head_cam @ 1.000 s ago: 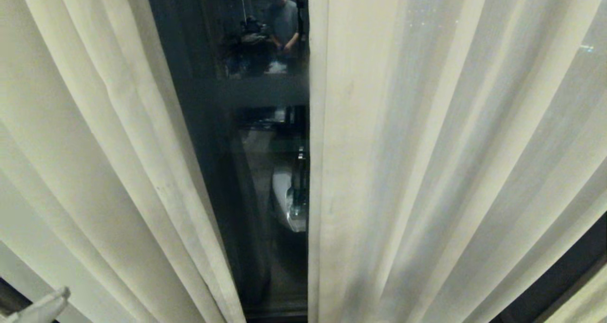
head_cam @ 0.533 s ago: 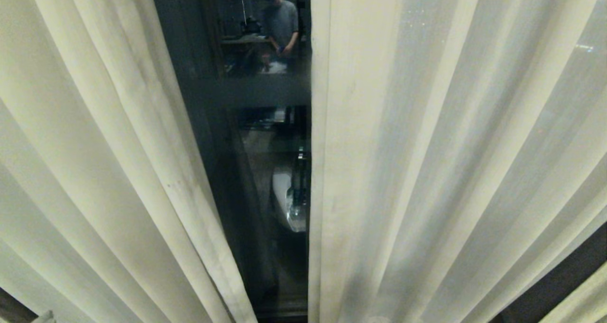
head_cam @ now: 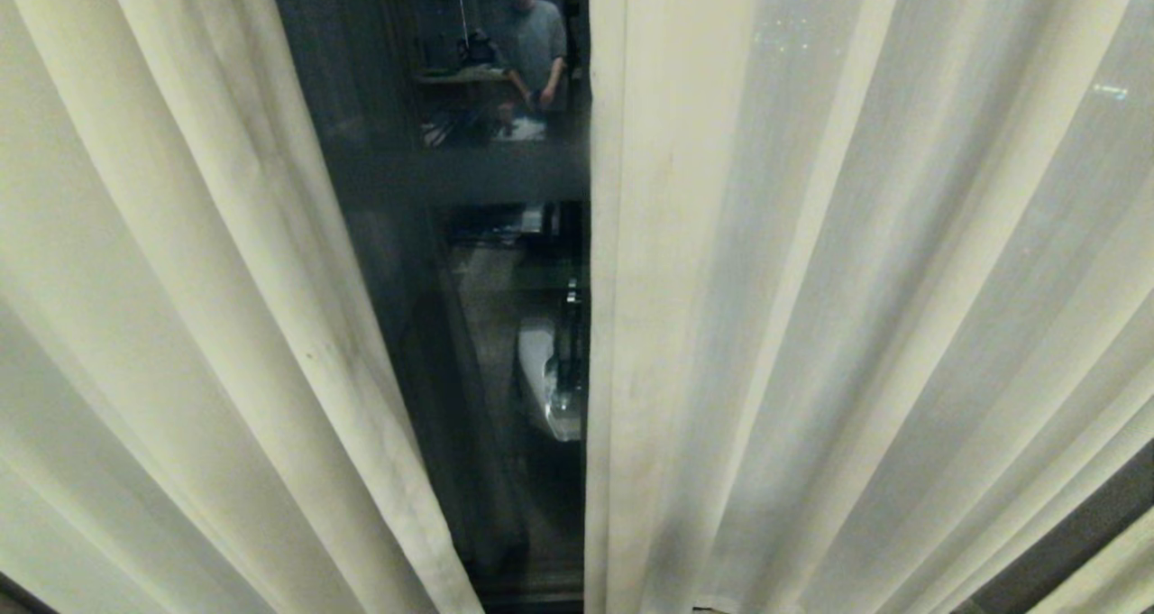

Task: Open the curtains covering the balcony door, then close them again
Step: Pull the outer curtains open on both sides

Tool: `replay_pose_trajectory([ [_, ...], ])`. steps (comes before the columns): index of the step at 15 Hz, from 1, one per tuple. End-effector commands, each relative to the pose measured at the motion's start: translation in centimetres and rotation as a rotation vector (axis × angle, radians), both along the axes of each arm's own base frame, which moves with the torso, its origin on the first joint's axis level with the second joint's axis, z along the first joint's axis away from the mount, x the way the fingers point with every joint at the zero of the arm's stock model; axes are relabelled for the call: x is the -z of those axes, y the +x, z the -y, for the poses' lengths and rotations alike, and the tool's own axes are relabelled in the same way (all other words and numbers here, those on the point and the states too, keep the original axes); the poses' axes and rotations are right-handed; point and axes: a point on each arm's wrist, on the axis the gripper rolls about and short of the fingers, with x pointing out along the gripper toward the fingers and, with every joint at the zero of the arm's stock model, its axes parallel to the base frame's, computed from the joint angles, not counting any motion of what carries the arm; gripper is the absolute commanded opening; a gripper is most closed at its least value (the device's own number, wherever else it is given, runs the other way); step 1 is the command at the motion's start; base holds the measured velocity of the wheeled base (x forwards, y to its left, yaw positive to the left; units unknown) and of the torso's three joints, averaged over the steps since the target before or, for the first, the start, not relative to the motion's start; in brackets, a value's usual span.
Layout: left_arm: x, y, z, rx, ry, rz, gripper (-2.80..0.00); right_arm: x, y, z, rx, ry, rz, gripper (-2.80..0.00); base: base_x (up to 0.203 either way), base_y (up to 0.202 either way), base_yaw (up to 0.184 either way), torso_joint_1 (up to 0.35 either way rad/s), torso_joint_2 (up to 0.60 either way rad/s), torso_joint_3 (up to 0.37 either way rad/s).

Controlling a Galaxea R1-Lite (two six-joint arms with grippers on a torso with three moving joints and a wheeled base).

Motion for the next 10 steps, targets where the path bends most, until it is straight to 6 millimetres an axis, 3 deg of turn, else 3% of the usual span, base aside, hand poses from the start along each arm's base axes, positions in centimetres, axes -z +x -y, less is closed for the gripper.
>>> replay_pose_trajectory([
  [1,0.08,-0.22,0.0,0.0,-0.005,0.028,-2.8,0.0,0.01,0.0,-0.002,0.0,-0.001,-2.8,0.0,0.0,0.0,0.0,0.0,0.0],
  [10,0.08,-0.22,-0.01,-0.001,-0.013,0.028,-2.8,0.0,0.01,0.0,0.0,0.0,-0.001,-2.8,0.0,0.0,0.0,0.0,0.0,0.0],
])
